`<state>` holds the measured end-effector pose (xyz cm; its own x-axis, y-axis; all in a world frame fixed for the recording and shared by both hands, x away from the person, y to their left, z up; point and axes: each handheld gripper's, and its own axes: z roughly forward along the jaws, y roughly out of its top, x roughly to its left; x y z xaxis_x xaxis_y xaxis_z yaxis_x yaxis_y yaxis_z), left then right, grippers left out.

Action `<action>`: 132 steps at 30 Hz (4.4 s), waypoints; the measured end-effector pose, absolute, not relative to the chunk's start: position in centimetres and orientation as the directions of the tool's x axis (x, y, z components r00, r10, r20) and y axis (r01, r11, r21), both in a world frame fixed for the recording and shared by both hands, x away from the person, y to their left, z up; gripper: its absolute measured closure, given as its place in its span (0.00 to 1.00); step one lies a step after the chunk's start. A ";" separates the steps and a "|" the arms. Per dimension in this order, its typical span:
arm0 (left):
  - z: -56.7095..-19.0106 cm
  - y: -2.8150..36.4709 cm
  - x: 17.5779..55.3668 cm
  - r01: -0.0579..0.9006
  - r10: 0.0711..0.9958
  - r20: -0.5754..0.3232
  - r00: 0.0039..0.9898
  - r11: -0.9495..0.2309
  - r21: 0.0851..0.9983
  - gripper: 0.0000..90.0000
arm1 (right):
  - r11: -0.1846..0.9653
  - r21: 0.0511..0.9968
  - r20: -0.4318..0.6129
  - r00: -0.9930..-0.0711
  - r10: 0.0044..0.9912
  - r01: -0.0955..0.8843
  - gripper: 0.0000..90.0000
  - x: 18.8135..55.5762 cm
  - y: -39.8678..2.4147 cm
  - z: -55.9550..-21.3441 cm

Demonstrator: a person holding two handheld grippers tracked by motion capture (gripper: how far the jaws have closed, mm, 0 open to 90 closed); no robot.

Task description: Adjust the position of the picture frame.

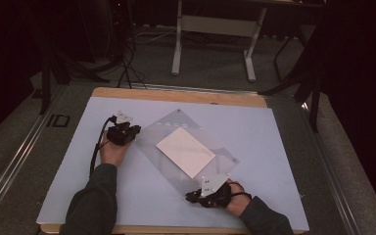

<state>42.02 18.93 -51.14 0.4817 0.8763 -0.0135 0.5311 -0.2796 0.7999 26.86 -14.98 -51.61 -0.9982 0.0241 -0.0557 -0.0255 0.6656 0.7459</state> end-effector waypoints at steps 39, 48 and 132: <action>-50.4 12.3 50.6 0.571 0.777 -0.052 0.628 -0.414 0.709 0.68 | 0.638 0.768 -0.069 -0.997 -0.017 -0.064 0.81 27.8 -1.0 -52.9; -50.0 15.0 47.1 0.546 0.783 -0.130 0.609 -0.295 0.784 0.68 | 0.592 0.805 -0.036 -0.999 -0.010 -0.035 0.68 28.7 -3.4 -50.7; -50.9 19.7 25.5 0.486 0.739 -0.103 0.665 -0.324 0.812 0.62 | 0.476 0.819 0.028 -0.852 0.523 0.320 0.70 47.8 -9.6 -50.3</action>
